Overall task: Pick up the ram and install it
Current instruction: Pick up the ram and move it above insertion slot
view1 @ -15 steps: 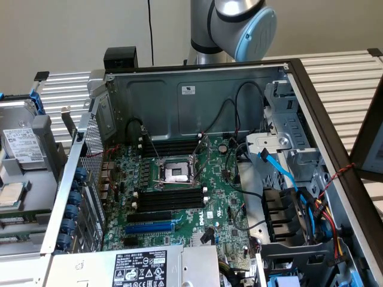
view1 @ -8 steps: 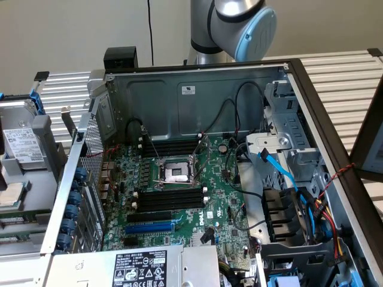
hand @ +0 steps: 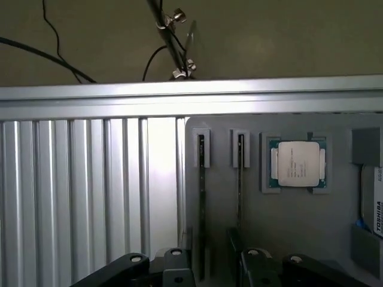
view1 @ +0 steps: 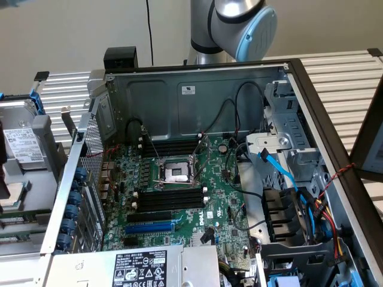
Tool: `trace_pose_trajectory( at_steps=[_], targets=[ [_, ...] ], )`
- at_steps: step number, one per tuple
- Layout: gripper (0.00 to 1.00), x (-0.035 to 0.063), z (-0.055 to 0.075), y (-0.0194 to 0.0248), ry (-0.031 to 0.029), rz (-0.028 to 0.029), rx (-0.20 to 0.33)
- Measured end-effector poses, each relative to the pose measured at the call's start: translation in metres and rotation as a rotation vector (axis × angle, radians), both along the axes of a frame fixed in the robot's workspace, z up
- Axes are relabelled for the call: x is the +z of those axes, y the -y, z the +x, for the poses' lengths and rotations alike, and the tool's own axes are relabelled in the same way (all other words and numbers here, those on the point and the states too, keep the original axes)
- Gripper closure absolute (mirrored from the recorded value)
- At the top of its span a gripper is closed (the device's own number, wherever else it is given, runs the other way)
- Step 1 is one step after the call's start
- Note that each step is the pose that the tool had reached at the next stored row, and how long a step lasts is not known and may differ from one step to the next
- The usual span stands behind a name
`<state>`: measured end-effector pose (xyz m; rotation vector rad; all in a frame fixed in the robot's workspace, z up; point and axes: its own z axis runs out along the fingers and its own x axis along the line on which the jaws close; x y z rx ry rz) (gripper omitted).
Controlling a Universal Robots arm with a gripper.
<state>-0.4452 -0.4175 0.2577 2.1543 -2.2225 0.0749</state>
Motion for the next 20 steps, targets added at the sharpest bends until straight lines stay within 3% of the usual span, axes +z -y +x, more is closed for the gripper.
trace_pose_trajectory(
  at_steps=[11, 20],
  targets=[
    [0.64, -0.0204, 0.008, 0.0081, 0.0000, 0.0001, 0.000],
    [0.64, -0.0349, 0.014, 0.0086, 0.0000, 0.0003, 0.000]
  ],
)
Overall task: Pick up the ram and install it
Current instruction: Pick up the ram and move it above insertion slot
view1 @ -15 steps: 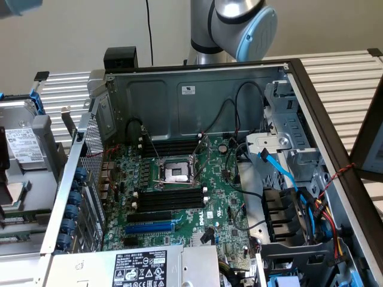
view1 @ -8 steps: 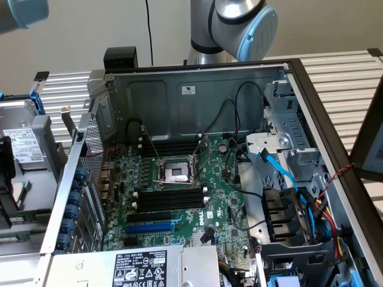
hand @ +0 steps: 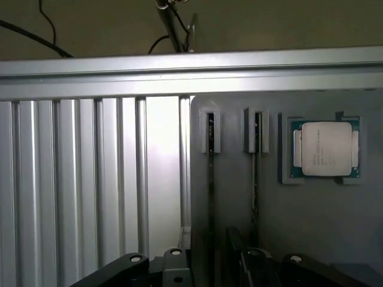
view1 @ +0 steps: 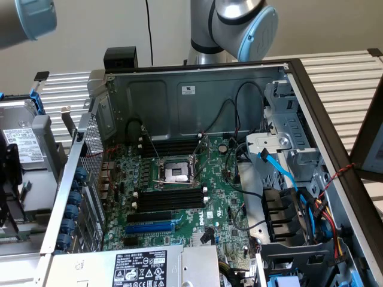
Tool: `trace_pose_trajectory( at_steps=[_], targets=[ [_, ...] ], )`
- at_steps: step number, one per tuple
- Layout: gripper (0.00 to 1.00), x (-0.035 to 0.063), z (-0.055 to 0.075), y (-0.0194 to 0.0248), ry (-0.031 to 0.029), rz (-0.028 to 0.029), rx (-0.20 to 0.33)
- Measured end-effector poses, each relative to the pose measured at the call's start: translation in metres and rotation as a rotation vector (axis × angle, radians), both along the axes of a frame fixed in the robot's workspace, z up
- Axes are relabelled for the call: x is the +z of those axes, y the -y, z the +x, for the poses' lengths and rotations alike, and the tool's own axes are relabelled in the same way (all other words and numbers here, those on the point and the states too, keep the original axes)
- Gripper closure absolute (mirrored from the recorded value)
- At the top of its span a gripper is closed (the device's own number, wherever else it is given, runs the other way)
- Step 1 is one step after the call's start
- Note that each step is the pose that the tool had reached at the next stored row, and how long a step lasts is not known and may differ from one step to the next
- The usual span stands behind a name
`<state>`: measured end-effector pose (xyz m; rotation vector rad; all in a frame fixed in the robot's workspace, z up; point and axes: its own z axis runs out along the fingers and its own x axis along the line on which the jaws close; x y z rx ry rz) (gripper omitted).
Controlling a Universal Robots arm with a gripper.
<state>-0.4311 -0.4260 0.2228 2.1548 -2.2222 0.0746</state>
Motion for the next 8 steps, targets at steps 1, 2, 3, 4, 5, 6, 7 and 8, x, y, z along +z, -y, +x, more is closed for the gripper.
trace_pose_trajectory(
  at_steps=[1, 2, 3, 4, 5, 6, 7, 8],
  targets=[
    [0.64, -0.0010, 0.0000, 0.0000, 0.0000, 0.0000, 0.000],
    [0.64, -0.0020, 0.0000, 0.0000, -0.0001, 0.0000, 0.000],
    [0.64, -0.0029, 0.0000, 0.0000, 0.0000, -0.0001, 0.000],
    [0.64, -0.0036, 0.0000, 0.0000, 0.0000, 0.0000, 0.000],
    [0.64, -0.0042, 0.0000, 0.0000, 0.0000, 0.0000, 0.000],
    [0.64, -0.0049, 0.0000, 0.0000, 0.0000, 0.0000, 0.001],
    [0.64, -0.0054, 0.0000, 0.0000, 0.0000, 0.0000, 0.001],
    [0.64, -0.0061, 0.0000, 0.0000, 0.0000, 0.0000, 0.002]
  ],
)
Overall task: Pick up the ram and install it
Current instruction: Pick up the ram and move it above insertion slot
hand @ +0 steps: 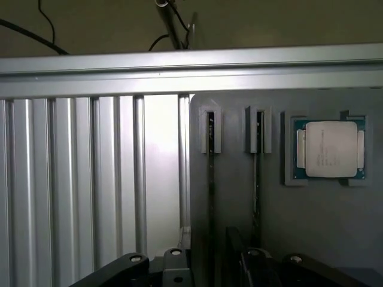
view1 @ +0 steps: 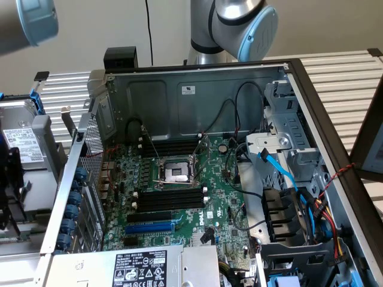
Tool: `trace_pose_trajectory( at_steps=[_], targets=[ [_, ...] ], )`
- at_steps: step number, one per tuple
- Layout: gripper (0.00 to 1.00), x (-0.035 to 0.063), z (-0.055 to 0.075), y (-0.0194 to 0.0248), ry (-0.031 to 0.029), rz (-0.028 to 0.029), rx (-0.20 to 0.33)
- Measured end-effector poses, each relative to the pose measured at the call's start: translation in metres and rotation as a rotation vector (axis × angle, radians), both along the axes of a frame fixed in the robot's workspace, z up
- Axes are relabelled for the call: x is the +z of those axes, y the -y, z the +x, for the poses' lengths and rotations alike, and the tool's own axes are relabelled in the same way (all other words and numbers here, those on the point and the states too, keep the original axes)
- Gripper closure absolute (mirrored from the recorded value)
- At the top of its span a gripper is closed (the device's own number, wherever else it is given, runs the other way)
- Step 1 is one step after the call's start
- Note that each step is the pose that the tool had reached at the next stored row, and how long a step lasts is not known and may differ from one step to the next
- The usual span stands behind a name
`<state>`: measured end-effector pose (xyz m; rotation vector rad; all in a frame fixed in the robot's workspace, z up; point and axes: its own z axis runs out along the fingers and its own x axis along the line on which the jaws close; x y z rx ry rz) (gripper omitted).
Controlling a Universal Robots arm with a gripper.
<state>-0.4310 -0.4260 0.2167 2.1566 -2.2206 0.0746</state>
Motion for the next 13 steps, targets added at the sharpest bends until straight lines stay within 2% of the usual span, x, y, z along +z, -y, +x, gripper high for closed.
trace_pose_trajectory(
  at_steps=[13],
  targets=[
    [0.64, -0.0141, 0.000, 0.0000, -0.0001, -0.0001, 0.026]
  ],
)
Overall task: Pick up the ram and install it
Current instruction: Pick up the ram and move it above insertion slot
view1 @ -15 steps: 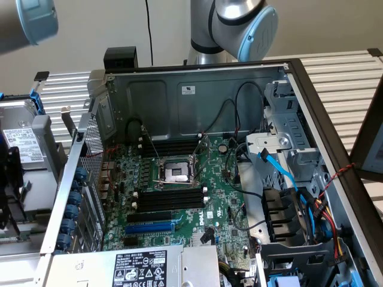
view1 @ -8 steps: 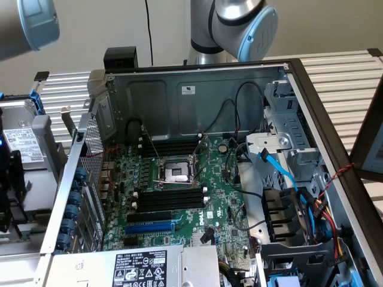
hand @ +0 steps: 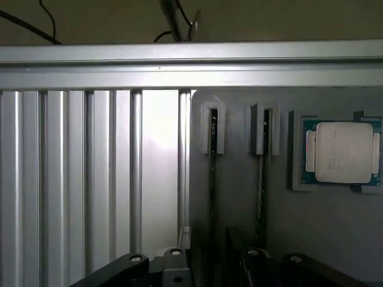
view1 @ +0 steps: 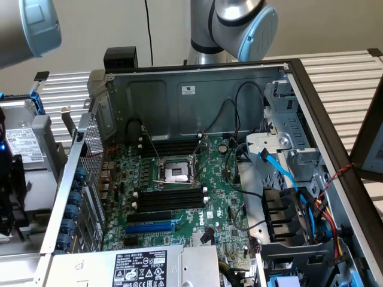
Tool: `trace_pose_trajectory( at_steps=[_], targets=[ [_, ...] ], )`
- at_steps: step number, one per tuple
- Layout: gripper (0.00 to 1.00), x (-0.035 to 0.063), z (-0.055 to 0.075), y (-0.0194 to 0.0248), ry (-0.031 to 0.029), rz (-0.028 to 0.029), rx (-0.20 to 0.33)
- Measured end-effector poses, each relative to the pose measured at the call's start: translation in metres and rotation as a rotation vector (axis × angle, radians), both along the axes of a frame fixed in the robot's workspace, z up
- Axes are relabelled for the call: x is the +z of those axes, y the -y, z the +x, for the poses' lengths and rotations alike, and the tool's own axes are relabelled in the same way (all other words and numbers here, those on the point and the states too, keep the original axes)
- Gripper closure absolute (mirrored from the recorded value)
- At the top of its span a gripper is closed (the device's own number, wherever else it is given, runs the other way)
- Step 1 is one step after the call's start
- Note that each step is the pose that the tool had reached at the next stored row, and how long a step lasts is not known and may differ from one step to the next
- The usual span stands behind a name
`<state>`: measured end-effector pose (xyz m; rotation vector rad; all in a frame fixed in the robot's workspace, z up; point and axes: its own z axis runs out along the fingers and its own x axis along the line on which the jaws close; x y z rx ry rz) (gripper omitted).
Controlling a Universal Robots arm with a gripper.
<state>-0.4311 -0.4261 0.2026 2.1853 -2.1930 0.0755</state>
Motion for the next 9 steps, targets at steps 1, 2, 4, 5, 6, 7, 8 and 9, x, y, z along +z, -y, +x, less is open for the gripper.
trace_pose_trajectory(
  at_steps=[1, 2, 4, 5, 6, 7, 8, 9],
  targets=[
    [0.64, -0.0008, 0.0000, 0.0000, 0.0001, 0.0001, 0.002],
    [0.64, -0.0016, 0.0000, 0.0000, 0.0001, 0.0001, 0.004],
    [0.64, -0.0032, 0.0000, 0.0000, 0.0000, 0.0001, 0.007],
    [0.64, -0.0040, 0.0000, 0.0000, 0.0001, 0.0001, 0.008],
    [0.64, -0.0047, 0.0000, 0.0000, 0.0000, 0.0000, 0.009],
    [0.64, -0.0054, 0.0000, 0.0000, 0.0001, 0.0001, 0.010],
    [0.64, -0.0061, 0.0000, 0.0000, 0.0001, 0.0001, 0.010],
    [0.64, -0.0066, 0.0000, 0.0000, 0.0001, 0.0001, 0.010]
  ],
)
